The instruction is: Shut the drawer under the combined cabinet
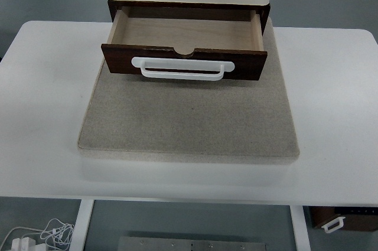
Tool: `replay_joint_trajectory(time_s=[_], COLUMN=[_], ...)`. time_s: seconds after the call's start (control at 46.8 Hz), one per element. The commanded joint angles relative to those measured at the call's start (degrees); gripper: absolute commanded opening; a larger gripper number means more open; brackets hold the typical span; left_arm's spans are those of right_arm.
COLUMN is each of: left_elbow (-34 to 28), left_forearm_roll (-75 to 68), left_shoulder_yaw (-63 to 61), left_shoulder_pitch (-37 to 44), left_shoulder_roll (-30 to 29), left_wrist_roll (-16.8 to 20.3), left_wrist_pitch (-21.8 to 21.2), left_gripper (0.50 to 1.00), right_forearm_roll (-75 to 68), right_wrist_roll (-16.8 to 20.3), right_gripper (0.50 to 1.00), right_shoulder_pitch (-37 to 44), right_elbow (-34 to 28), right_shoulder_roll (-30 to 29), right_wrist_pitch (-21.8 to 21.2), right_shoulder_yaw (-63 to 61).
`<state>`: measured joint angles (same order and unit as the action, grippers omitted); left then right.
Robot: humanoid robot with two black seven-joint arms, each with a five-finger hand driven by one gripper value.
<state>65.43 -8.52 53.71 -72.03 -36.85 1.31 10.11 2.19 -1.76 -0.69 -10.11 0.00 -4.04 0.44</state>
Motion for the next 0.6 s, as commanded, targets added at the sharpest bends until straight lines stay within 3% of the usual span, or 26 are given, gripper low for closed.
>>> replay_joint_trajectory(time_s=[0.0,0.235,0.577], left_elbow=[2.68,11.65,18.68], left_forearm_roll=[-0.09,-0.36,-0.45], left_shoulder_yaw=[-2.2,-7.3,-18.11], left_shoulder_pitch=[-0.48,-1.36,-5.4], left_shoulder_roll=[0.11,0.2,0.9], left_wrist_roll=[0.01,-0.16,-2.53], left_wrist_pitch=[-0.17,-1.67,-1.76], left_gripper=[0.996,0.996,0.992], right_forearm_roll=[0.01,0.01,0.01], right_wrist_roll=[0.0,0.0,0.0], right_gripper=[0.952,0.952,0.952], right_shoulder_pitch=[-0.01,0.07,0.07], right_elbow=[0.0,0.0,0.0], right_shoulder_roll=[0.0,0.0,0.0], right_wrist_pitch=[0.0,0.0,0.0], right_shoulder_yaw=[0.0,0.0,0.0])
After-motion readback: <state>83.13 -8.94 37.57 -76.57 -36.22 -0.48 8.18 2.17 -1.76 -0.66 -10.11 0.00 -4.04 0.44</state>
